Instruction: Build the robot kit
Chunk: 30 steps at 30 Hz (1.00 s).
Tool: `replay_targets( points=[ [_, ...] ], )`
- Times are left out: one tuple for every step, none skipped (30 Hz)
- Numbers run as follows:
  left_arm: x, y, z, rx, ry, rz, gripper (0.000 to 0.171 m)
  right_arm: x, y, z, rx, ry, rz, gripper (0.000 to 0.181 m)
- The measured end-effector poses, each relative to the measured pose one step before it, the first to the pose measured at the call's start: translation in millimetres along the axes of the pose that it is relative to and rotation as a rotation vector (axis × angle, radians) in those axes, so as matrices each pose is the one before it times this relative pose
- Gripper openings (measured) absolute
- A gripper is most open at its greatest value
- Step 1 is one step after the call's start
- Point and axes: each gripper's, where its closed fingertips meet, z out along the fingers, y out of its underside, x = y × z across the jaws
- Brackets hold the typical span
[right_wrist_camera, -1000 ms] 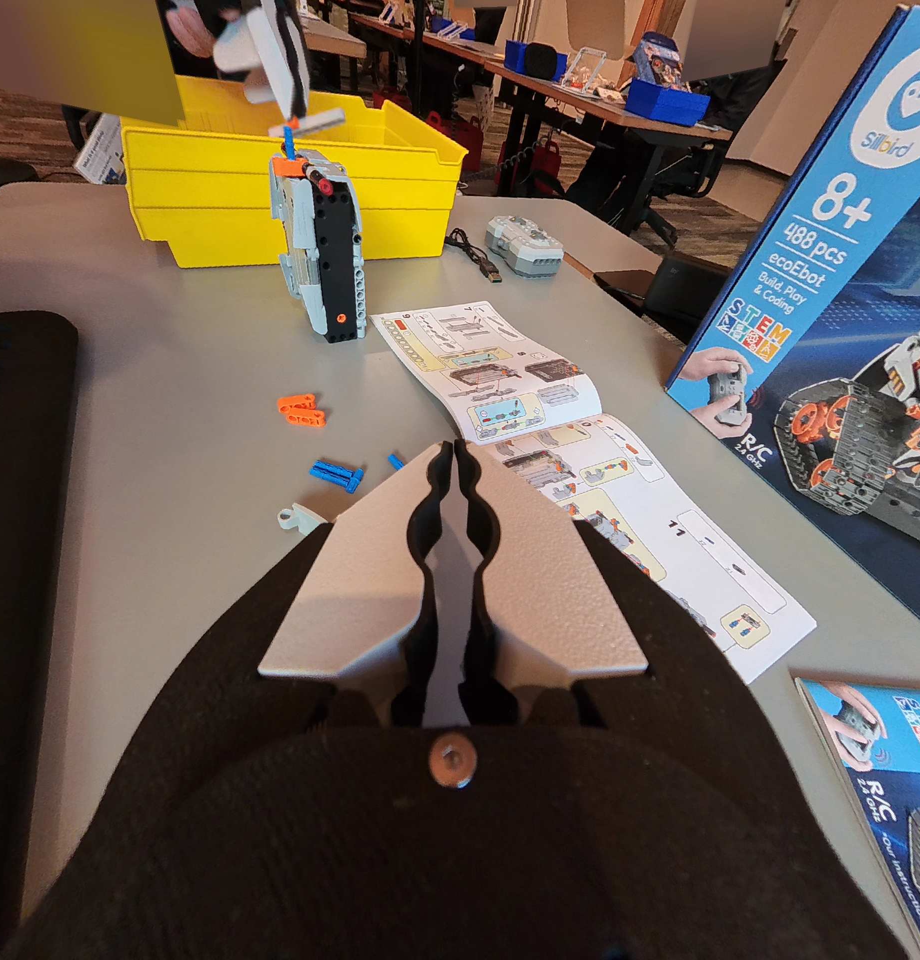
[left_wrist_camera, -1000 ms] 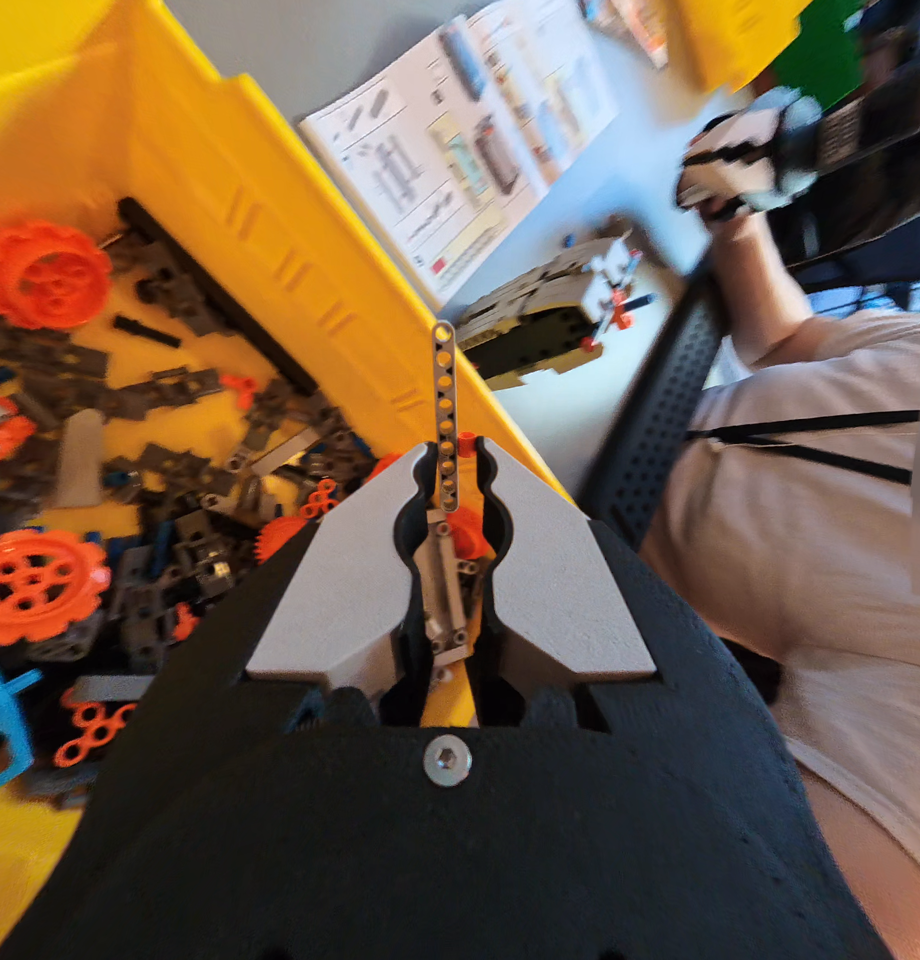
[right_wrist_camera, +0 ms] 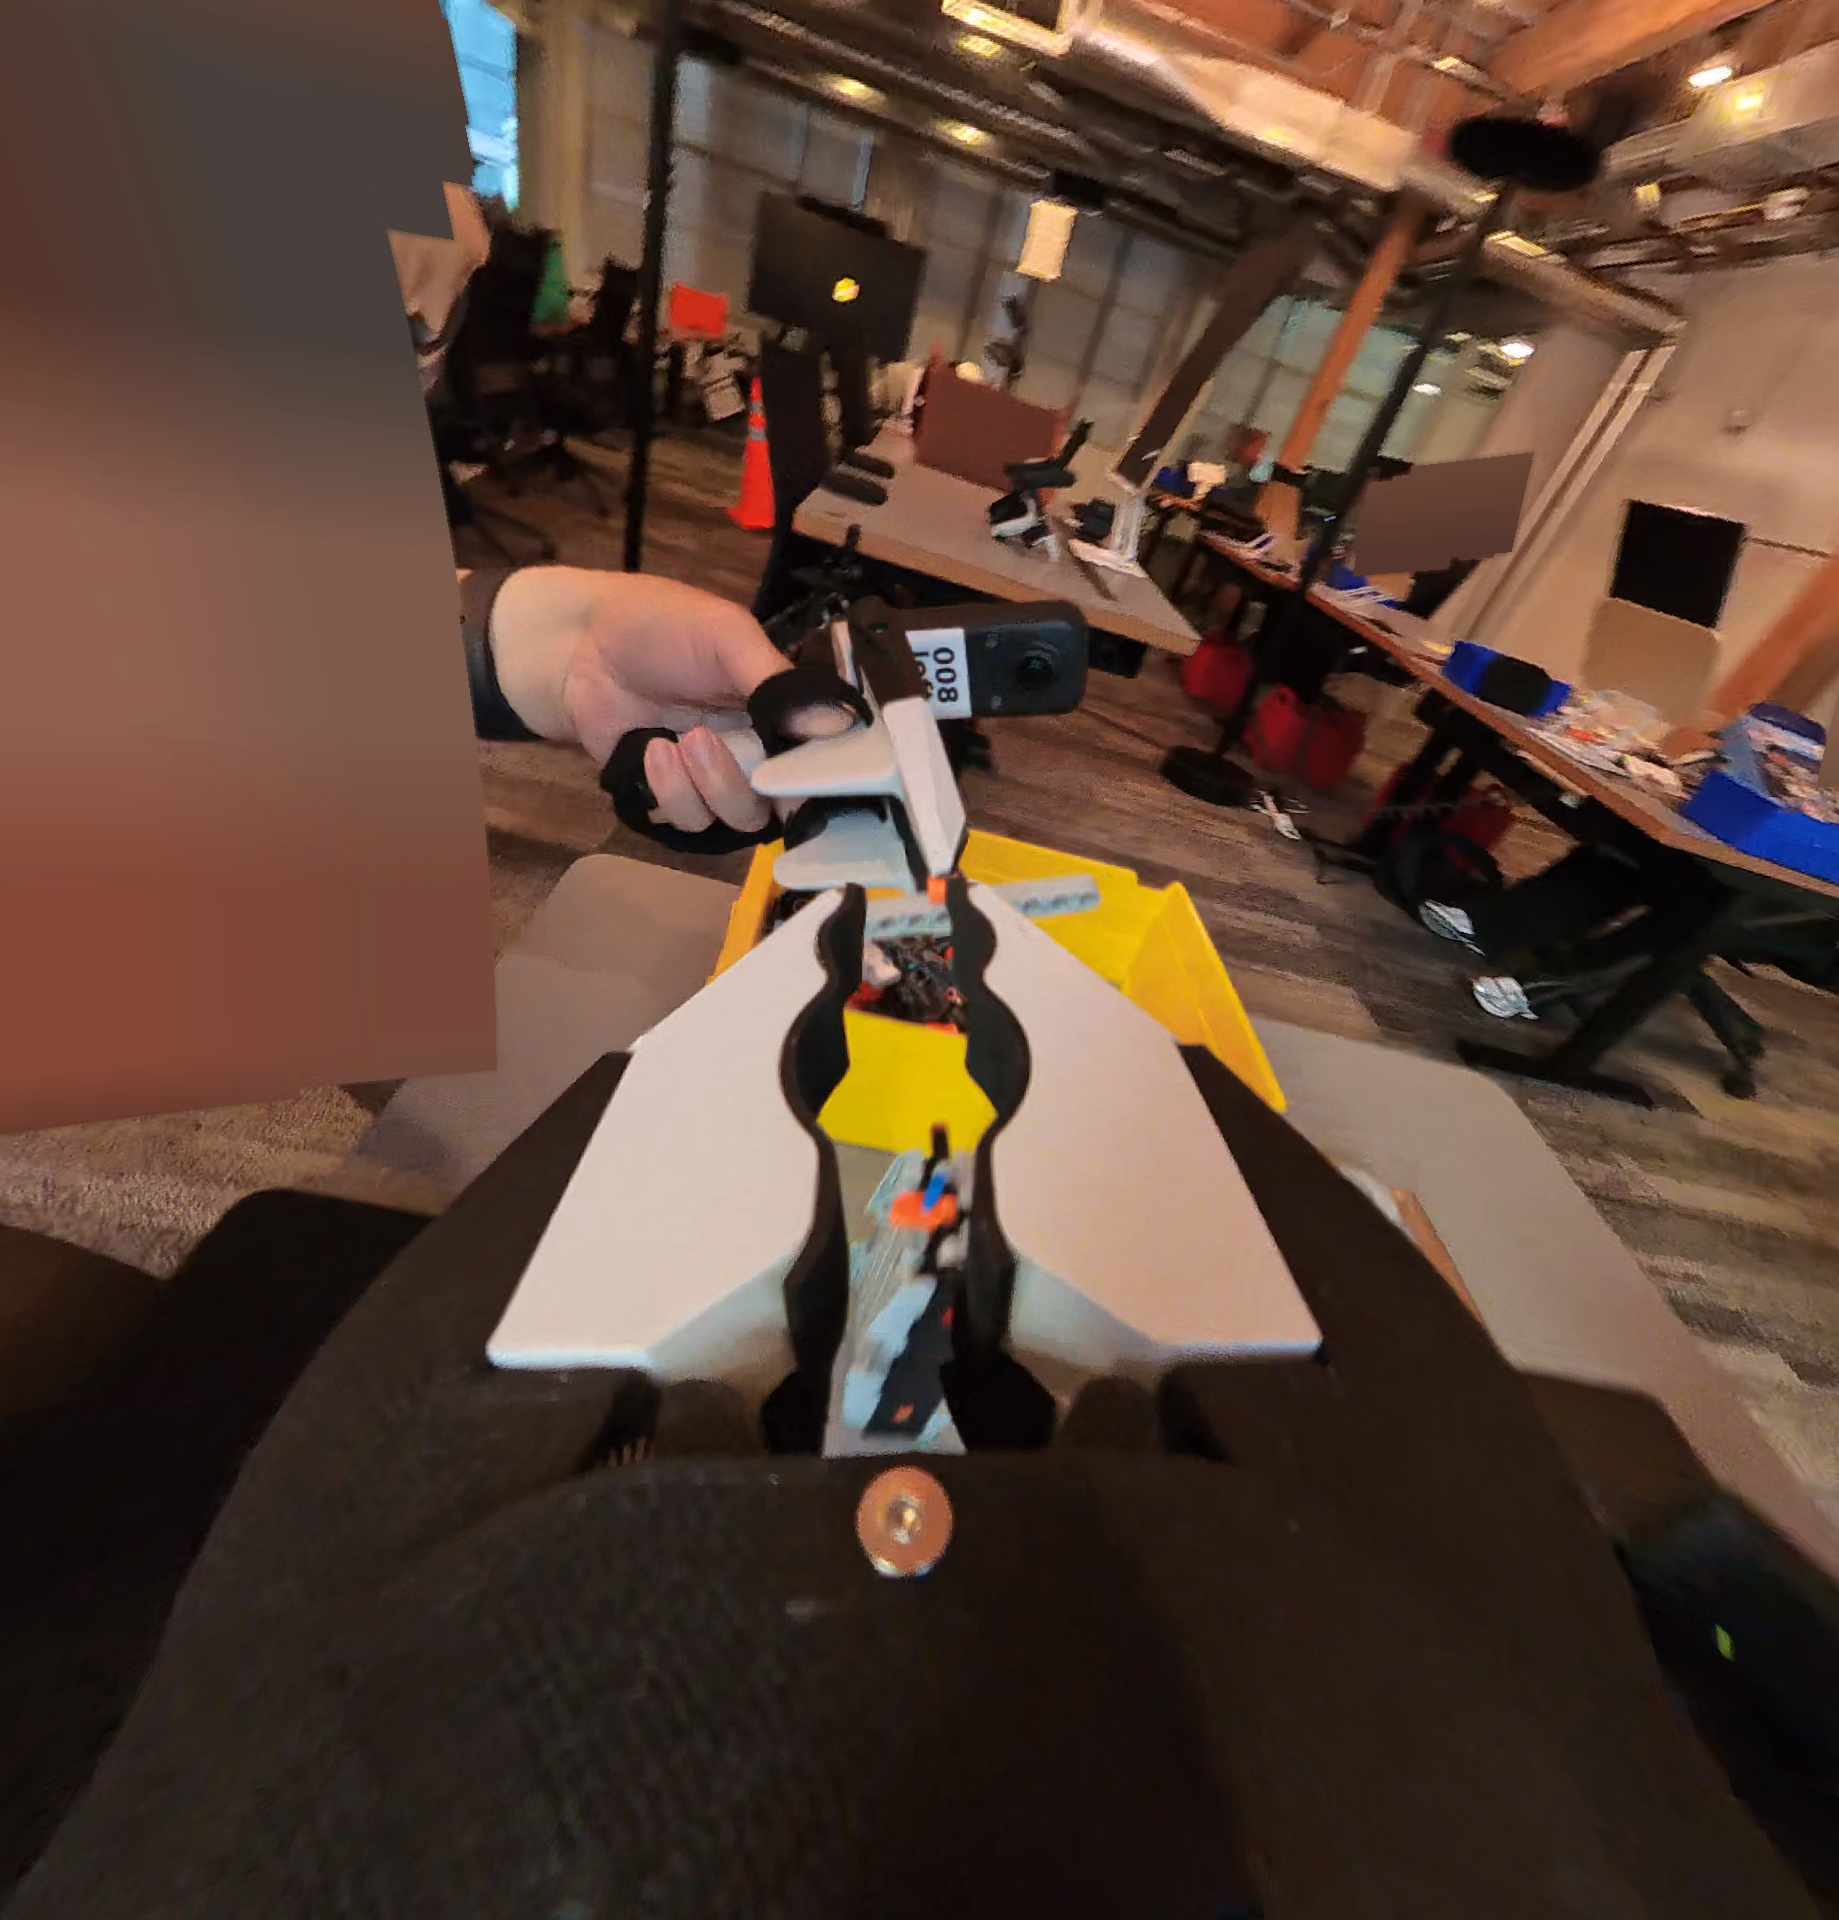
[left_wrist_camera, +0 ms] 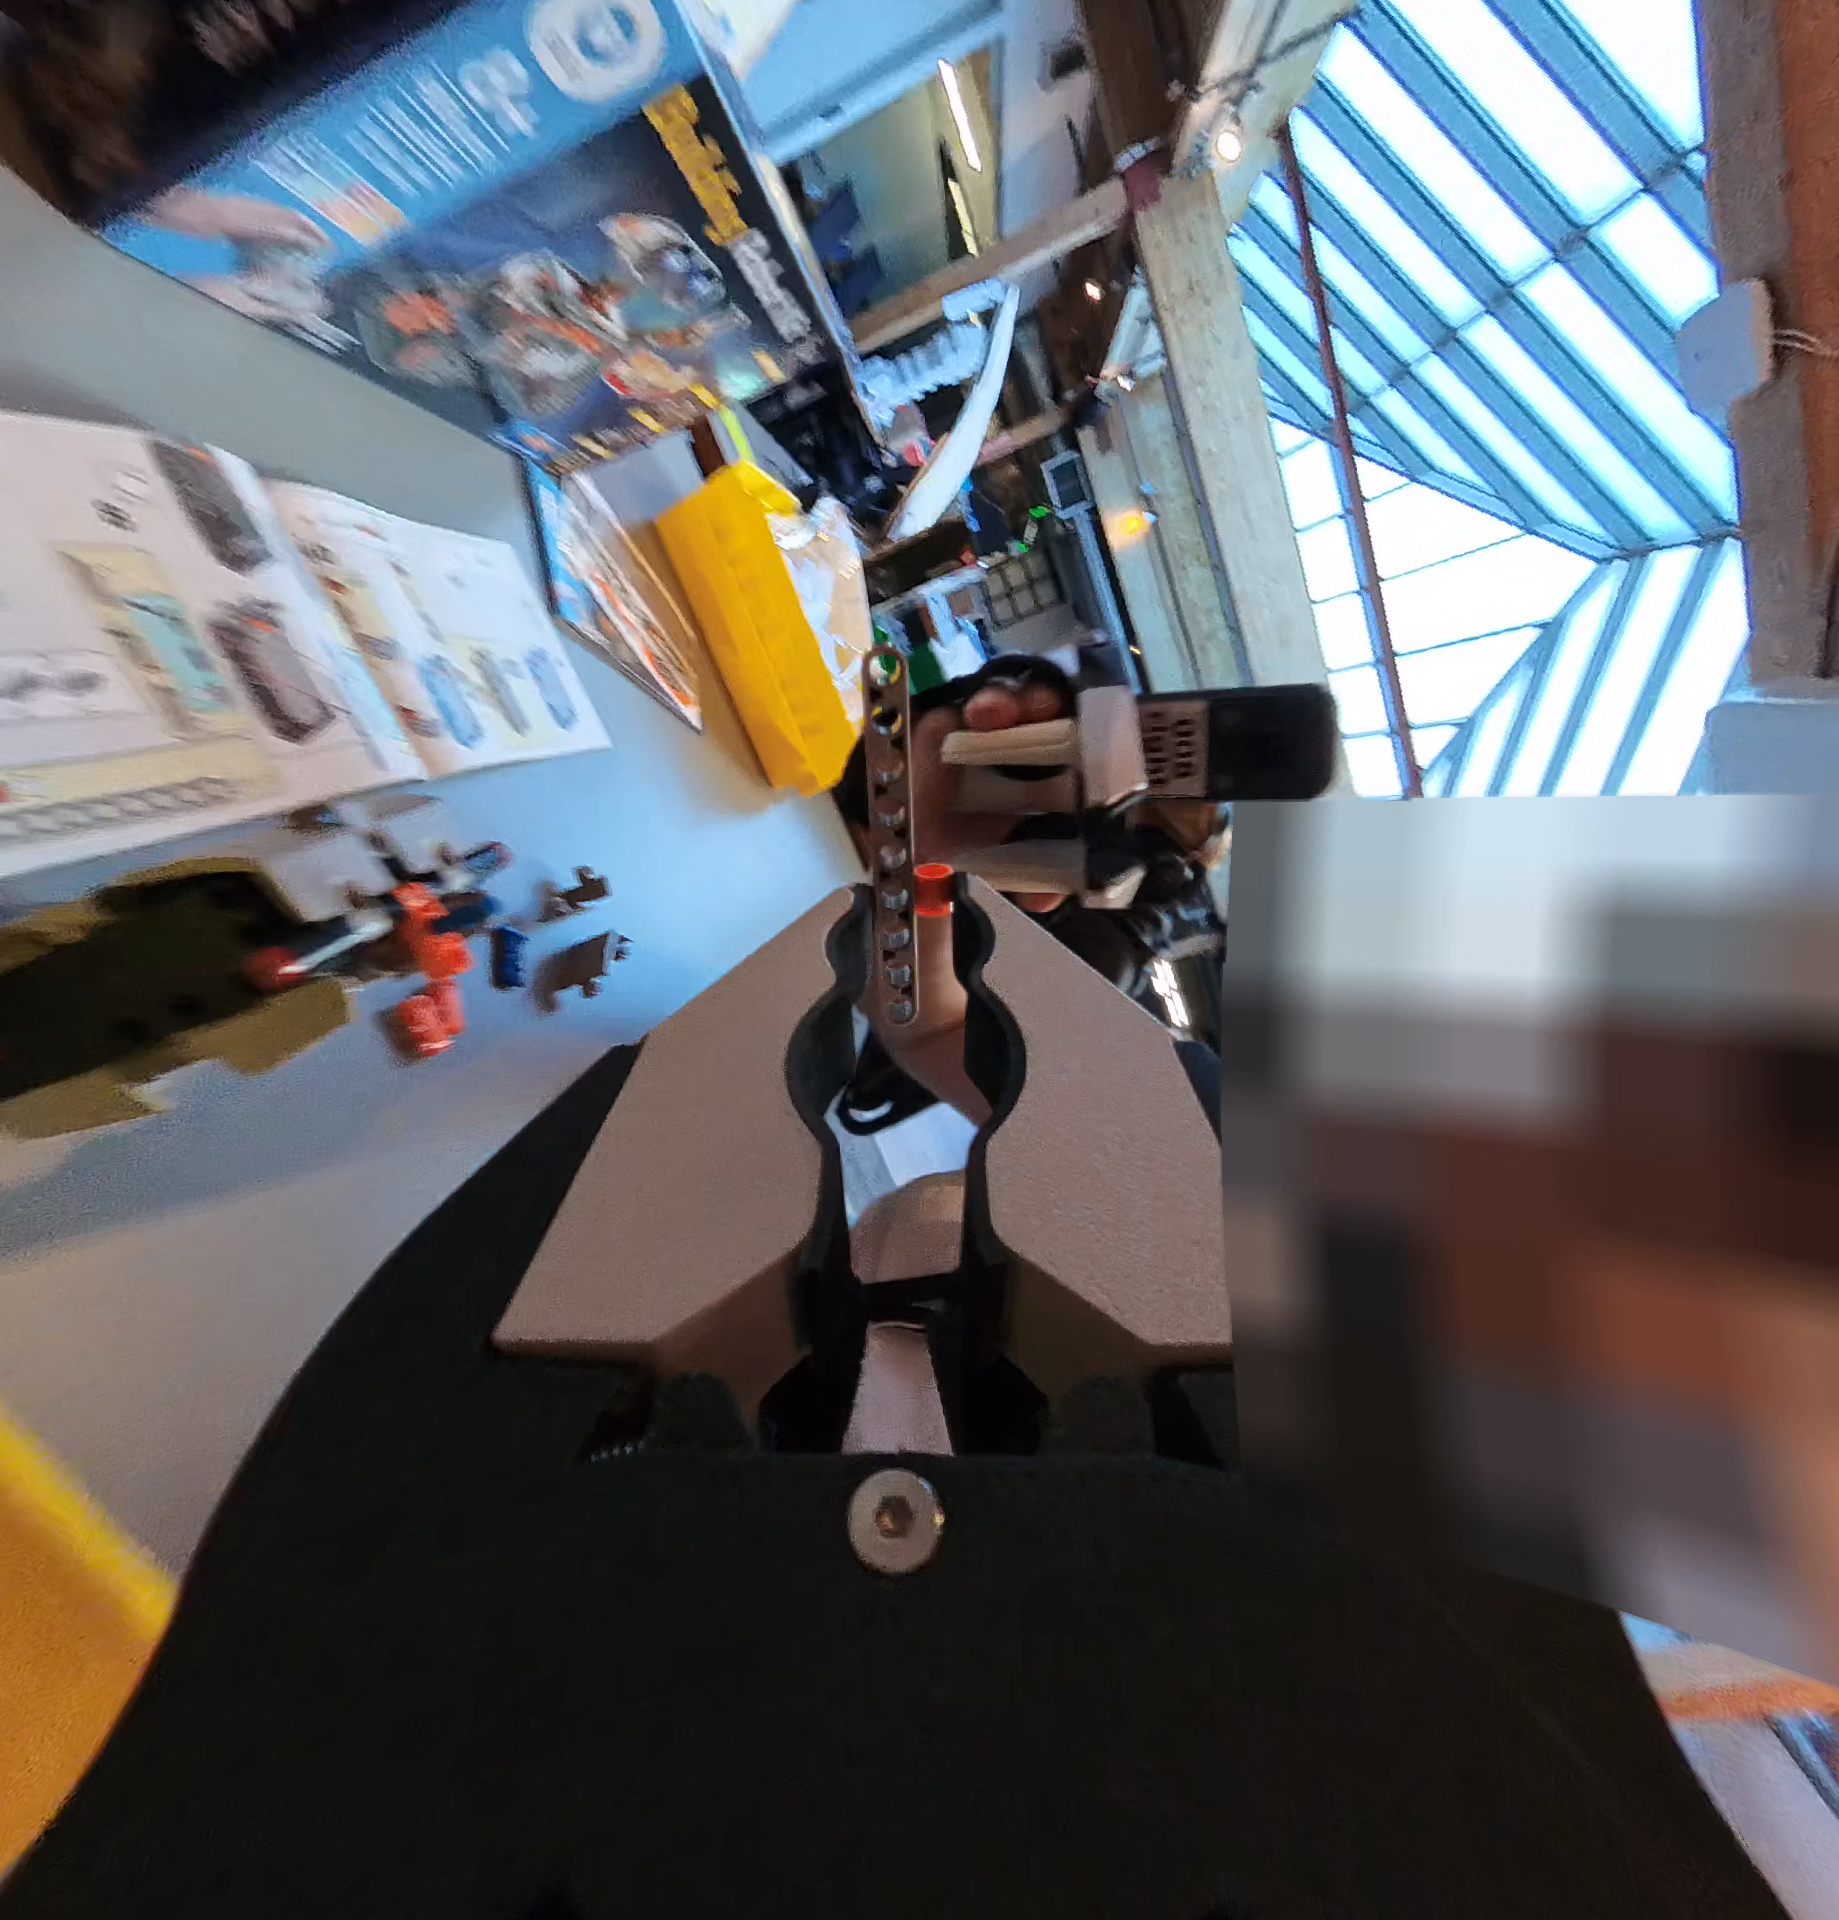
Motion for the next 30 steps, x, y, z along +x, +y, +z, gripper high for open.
replay_targets(
  points=[
    [-2.27, -7.94, -10.41, 0.02018, -0.0252, 0.0055, 0.013, 8.53, -2.74, 19.25, -0.0156, -0.0288, -0.0162, 0.016],
    [-0.7, -8.34, -10.27, 0.02661, -0.0123, 0.0025, 0.013, 8.85, -0.67, 18.23, -0.0166, -0.0229, -0.0133, 0.018],
    [-0.99, -6.77, -9.7, 0.02011, -0.013, -0.0053, 0.013, 6.47, 1.35, 17.1, -0.0186, -0.0281, -0.0098, 0.02],
    [-0.2, -6.27, -8.91, 0.01953, -0.0079, -0.0009, 0.013, 3.55, 2.06, 15.57, -0.015, -0.0343, -0.0022, 0.021],
    [0.25, -4.95, -7.84, 0.0132, -0.0055, 0.0069, 0.013, 2.55, 1.19, 13.87, -0.0056, -0.0305, 0.0047, 0.021],
    [-1.45, -3.3, -7.11, 0.00215, -0.0132, 0.0055, 0.012, 2.41, 0.25, 12.23, 0.0036, -0.0238, 0.005, 0.021],
    [-1.4, -3.47, -6.45, 0.00618, -0.0087, 0.0056, 0.012, 4.55, 0.44, 10.83, 0.0049, -0.0048, 0.0011, 0.021],
    [-1.0, -3.74, -6.05, 0.00827, 0.0004, 0.0019, 0.012, 5.75, 1.6, 9.95, -0.0009, 0.0054, 0.0005, 0.021],
    [-2.23, -2.93, -5.44, 0.00279, -0.0029, -0.0033, 0.012, 3.56, 1.59, 9.28, -0.0011, -0.0054, 0.0021, 0.021],
    [-2.29, -3.36, -5.17, 0.00586, 0.0003, -0.0005, 0.012, 1.69, 1.7, 8.87, -0.0003, -0.0148, 0.0037, 0.021],
    [-2.36, -3.16, -4.73, 0.00633, 0.0022, -0.0015, 0.012, 1.59, 2.88, 8.29, -0.0085, -0.0123, 0.0044, 0.021],
    [-2.75, -2.41, -4.11, 0.00383, 0.0014, -0.0037, 0.012, 2.82, 3.57, 7.76, -0.0139, -0.001, 0.0005, 0.02],
    [-1.83, -2.18, -3.59, 0.004, 0.0073, -0.0015, 0.012, 2.75, 3.03, 6.99, -0.0125, 0.0021, -0.0023, 0.02],
    [-1.24, -1.41, -2.97, 0.002, 0.01, -0.0008, 0.012, 1.27, 2.29, 6.07, -0.0079, -0.0041, -0.0035, 0.02],
    [-1.69, -0.63, -2.37, -0.00108, 0.0055, -0.0021, 0.012, 1.16, 2.28, 5.42, -0.0076, -0.0026, -0.0023, 0.02],
    [-2.32, -0.26, -1.93, -0.00155, -0.0003, 0.0017, 0.012, 1.24, 2.09, 4.56, -0.0059, 0.0001, -0.0005, 0.02],
    [-2.2, 0.4, -1.51, -0.00517, 0.0005, 0.0041, 0.012, 0.52, 1.18, 3.56, -0.0011, -0.0021, -0.0004, 0.018],
    [-1.89, 0.64, -1.26, -0.00609, 0.003, 0.0006, 0.012, 1.0, 1.93, 2.39, -0.0076, 0.003, -0.0027, 0.014],
    [-0.56, -0.79, -1.34, 0.00521, 0.012, -0.0026, 0.013, 0.47, 0.81, 1.08, -0.0022, 0.0035, -0.0115, 0.011],
    [-0.45, -0.89, -1.36, 0.0049, 0.0111, -0.0049, 0.013, -1.02, 0.21, 0.86, 0.0034, -0.0022, -0.0106, 0.006],
    [-1.74, -0.13, -0.9, -0.00195, 0.0029, 0.0022, 0.013, 0.0, 0.89, 1.1, -0.0012, 0.0034, -0.0051, 0.006],
    [-2.74, -0.21, -0.76, -0.00398, -0.0041, 0.0064, 0.012, 0.03, 1.93, 1.46, -0.0085, 0.0005, -0.005, 0.006],
    [-3.77, -1.5, -0.82, 0.00129, -0.0083, 0.0047, 0.012, 1.02, 3.05, 1.77, -0.015, 0.0014, -0.003, 0.006],
    [-3.86, -2.49, -0.74, 0.00567, -0.007, -0.0001, 0.012, 2.31, 3.37, 2.28, -0.0143, 0.0046, -0.0038, 0.006],
    [-4.08, -3.11, -0.92, 0.00547, -0.0063, -0.0028, 0.013, 3.01, 3.07, 2.52, -0.0107, 0.0039, -0.0015, 0.006],
    [-5.24, -2.97, -1.33, 0.00122, -0.0113, -0.0019, 0.013, 3.15, 3.52, 3.05, -0.0107, -0.0011, 0.0079, 0.006],
    [-7.61, -2.73, -1.65, -0.00333, -0.0229, -0.0015, 0.013, 3.14, 5.05, 4.15, -0.016, -0.0061, 0.0183, 0.006],
    [-10.17, -2.11, -1.55, -0.00675, -0.0341, -0.0083, 0.013, 2.91, 7.48, 5.3, -0.0227, -0.0082, 0.0256, 0.006],
    [-12.27, -1.0, -1.44, -0.01261, -0.0415, -0.0201, 0.013, 2.21, 9.71, 6.14, -0.0305, -0.01, 0.0281, 0.006],
    [-13.16, -1.41, -1.38, -0.00798, -0.0473, -0.0187, 0.019, 1.82, 11.2, 5.84, -0.0384, -0.0092, 0.0265, 0.006]
  ],
)
